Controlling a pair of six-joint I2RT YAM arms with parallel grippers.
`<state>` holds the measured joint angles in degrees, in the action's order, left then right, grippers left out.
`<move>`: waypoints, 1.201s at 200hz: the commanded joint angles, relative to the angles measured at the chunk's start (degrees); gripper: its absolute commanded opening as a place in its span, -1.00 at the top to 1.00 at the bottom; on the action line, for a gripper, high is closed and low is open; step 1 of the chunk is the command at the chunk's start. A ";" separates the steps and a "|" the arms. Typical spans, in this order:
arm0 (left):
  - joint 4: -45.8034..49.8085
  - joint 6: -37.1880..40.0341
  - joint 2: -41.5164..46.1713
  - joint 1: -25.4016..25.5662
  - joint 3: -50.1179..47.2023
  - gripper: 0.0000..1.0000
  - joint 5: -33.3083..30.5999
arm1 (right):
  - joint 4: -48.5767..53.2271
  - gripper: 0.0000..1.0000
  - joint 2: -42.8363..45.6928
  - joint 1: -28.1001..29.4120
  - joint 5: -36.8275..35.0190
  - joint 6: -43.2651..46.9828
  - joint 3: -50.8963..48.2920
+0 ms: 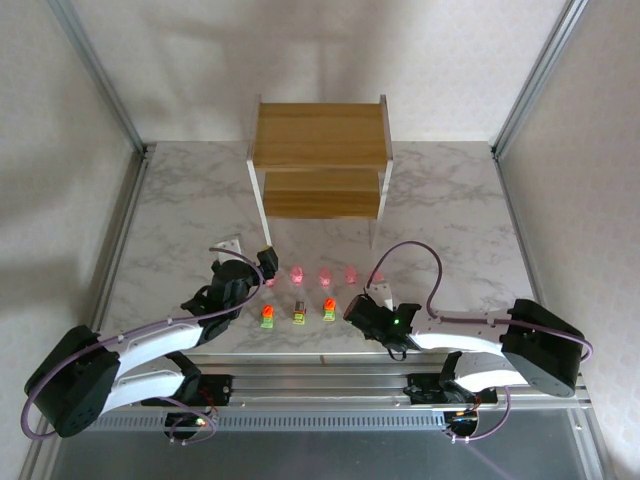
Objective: Place and organize the plastic toys onto the shelf
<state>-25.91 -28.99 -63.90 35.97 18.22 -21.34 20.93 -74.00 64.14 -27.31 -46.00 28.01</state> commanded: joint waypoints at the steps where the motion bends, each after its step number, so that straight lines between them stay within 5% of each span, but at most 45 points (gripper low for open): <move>1: -1.20 -0.99 0.13 -0.63 -0.01 -0.89 0.95 | -0.24 0.19 -0.97 -0.82 -1.15 0.21 0.30; 56: -1.25 -1.13 -0.09 -0.83 -0.01 -0.89 1.30 | -0.35 0.22 -1.23 -1.14 -1.84 0.04 0.46; 91: -1.42 -1.18 -0.22 -0.90 0.05 -0.89 1.56 | 0.67 0.47 -0.34 -1.26 -2.02 -0.56 0.38; 146: -1.77 -1.19 0.00 -0.99 -0.15 -0.88 2.44 | 9.33 0.52 9.45 -1.24 -5.42 -3.77 1.27; 196: -1.86 -0.99 0.33 -0.99 -0.11 -0.87 3.12 | 21.18 0.52 18.20 -1.13 -10.30 -4.43 8.89; 240: -2.30 -0.01 0.82 -0.99 -0.02 -0.86 4.73 | 22.14 0.51 13.37 -1.12 -13.31 0.20 19.46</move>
<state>-26.57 -29.36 -63.90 35.42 18.22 -18.06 40.47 -57.63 63.24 -36.49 -48.40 42.30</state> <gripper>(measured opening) 0.932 0.276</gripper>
